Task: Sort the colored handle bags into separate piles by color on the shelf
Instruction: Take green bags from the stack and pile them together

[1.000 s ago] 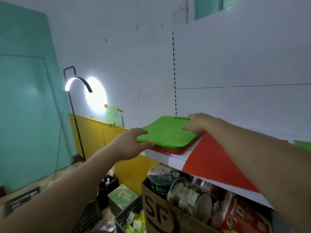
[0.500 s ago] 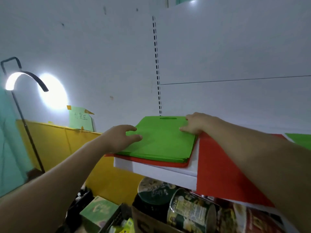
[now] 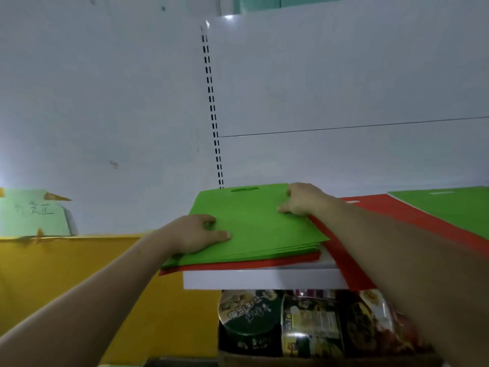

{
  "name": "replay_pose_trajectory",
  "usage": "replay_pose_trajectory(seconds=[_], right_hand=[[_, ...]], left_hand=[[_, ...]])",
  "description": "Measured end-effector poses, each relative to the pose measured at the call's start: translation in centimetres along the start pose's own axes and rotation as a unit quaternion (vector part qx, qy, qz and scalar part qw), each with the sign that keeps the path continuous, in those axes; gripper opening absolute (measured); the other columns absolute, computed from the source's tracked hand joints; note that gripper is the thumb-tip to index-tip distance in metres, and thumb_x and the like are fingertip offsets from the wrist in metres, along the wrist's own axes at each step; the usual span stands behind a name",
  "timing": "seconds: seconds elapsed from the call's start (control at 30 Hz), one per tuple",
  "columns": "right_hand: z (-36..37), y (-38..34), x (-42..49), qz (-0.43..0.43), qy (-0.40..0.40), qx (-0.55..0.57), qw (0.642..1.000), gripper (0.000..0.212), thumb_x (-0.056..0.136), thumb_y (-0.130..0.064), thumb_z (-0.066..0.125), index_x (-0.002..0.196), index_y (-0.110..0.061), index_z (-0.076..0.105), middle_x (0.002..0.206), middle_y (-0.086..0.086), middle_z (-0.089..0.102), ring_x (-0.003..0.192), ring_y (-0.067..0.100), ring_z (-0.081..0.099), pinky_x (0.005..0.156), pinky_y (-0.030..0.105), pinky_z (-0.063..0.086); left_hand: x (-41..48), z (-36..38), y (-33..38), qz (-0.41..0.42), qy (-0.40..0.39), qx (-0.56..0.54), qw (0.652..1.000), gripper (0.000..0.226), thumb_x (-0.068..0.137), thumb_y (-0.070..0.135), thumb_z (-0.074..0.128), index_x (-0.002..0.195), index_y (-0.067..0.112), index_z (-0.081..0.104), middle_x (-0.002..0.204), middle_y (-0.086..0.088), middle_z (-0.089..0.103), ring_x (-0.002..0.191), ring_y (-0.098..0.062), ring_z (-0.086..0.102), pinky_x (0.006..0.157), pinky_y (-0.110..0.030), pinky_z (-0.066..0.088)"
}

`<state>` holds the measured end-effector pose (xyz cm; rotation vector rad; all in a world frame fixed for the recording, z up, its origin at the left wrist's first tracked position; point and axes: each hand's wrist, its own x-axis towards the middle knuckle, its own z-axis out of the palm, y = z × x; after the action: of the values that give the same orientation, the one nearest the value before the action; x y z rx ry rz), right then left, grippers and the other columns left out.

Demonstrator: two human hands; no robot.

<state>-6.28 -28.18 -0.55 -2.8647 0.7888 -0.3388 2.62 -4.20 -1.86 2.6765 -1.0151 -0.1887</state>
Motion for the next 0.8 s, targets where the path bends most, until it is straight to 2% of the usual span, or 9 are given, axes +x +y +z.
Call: replay_pose_trajectory(seconds=[0.13,0.27,0.4,0.53,0.6,0.63,0.7,0.73,0.8], right_hand=[[0.5,-0.1,-0.3,0.060,0.031,0.080,0.995,0.060,0.083,-0.024,0.070,0.135,-0.008,0.043,0.134,0.013,0.051,0.121,0.029,0.050,0.095,0.030,0.041],[0.4,-0.3,0.0,0.042,0.059,0.115,0.991,0.064,0.084,-0.001,0.056,0.143,-0.013,0.035,0.137,0.015,0.049,0.120,0.030,0.050,0.089,0.026,0.041],[-0.2,-0.4,0.4,0.010,0.082,0.139,0.987,0.064,0.082,0.002,0.048,0.143,-0.016,0.037,0.139,0.014,0.048,0.123,0.030,0.049,0.093,0.027,0.042],[-1.1,-0.6,-0.5,-0.054,0.184,0.213,0.958,0.057,0.082,0.004,0.047,0.134,-0.018,0.048,0.131,0.010,0.055,0.113,0.026,0.053,0.087,0.021,0.040],[-1.8,-1.0,-1.6,-0.083,0.238,0.255,0.933,0.053,0.084,0.005,0.047,0.131,-0.018,0.051,0.130,0.006,0.056,0.112,0.021,0.053,0.088,0.017,0.036],[-2.2,-1.2,-2.3,-0.094,0.263,0.270,0.922,0.051,0.084,0.005,0.047,0.130,-0.018,0.052,0.130,0.005,0.056,0.113,0.019,0.053,0.090,0.015,0.034],[-3.0,-1.3,-3.7,-0.100,0.305,0.292,0.901,0.050,0.084,0.005,0.048,0.129,-0.018,0.052,0.128,0.002,0.056,0.111,0.015,0.052,0.091,0.013,0.033],[-3.4,-1.4,-4.4,-0.095,0.323,0.303,0.892,0.050,0.084,0.004,0.048,0.129,-0.018,0.052,0.128,0.001,0.056,0.110,0.013,0.051,0.092,0.014,0.034],[-4.3,-1.3,-6.1,-0.074,0.356,0.327,0.872,0.052,0.084,0.005,0.048,0.129,-0.020,0.051,0.125,-0.003,0.055,0.107,0.008,0.050,0.093,0.015,0.035]], left_hand=[[0.2,0.2,-0.1,0.013,0.000,-0.013,1.000,0.081,0.080,0.067,0.052,0.146,0.025,0.033,0.151,-0.006,0.034,0.135,-0.023,0.036,0.108,-0.030,0.028],[0.3,0.1,0.0,0.012,-0.004,-0.017,1.000,0.086,0.078,0.069,0.054,0.147,0.023,0.030,0.152,-0.005,0.032,0.136,-0.023,0.035,0.109,-0.031,0.028],[0.5,-0.3,-0.1,-0.013,-0.021,-0.022,0.999,0.098,0.071,0.073,0.056,0.149,0.023,0.024,0.153,-0.006,0.029,0.137,-0.024,0.033,0.111,-0.034,0.028],[0.7,-0.4,-0.5,-0.023,-0.012,-0.032,0.999,0.110,0.062,0.078,0.060,0.150,0.024,0.019,0.154,-0.006,0.028,0.138,-0.025,0.033,0.113,-0.037,0.027],[0.5,-0.4,-0.9,-0.020,0.005,-0.076,0.997,0.115,0.056,0.080,0.063,0.149,0.025,0.023,0.152,-0.006,0.031,0.136,-0.025,0.036,0.112,-0.038,0.029],[0.3,-0.4,-1.0,-0.009,0.028,-0.119,0.992,0.109,0.059,0.073,0.068,0.147,0.025,0.027,0.150,-0.007,0.034,0.134,-0.025,0.038,0.110,-0.035,0.031],[0.1,-0.3,-1.3,0.028,0.106,-0.263,0.959,0.078,0.072,0.041,0.078,0.139,0.024,0.042,0.142,-0.009,0.044,0.125,-0.025,0.047,0.101,-0.030,0.037],[0.0,-0.3,-1.3,0.046,0.144,-0.347,0.926,0.063,0.075,0.025,0.078,0.131,0.024,0.050,0.136,-0.010,0.051,0.116,-0.026,0.054,0.097,-0.032,0.043],[-0.2,-0.6,-1.4,0.067,0.186,-0.476,0.857,0.049,0.076,0.008,0.075,0.117,0.028,0.057,0.124,-0.008,0.060,0.097,-0.025,0.064,0.088,-0.038,0.051]])
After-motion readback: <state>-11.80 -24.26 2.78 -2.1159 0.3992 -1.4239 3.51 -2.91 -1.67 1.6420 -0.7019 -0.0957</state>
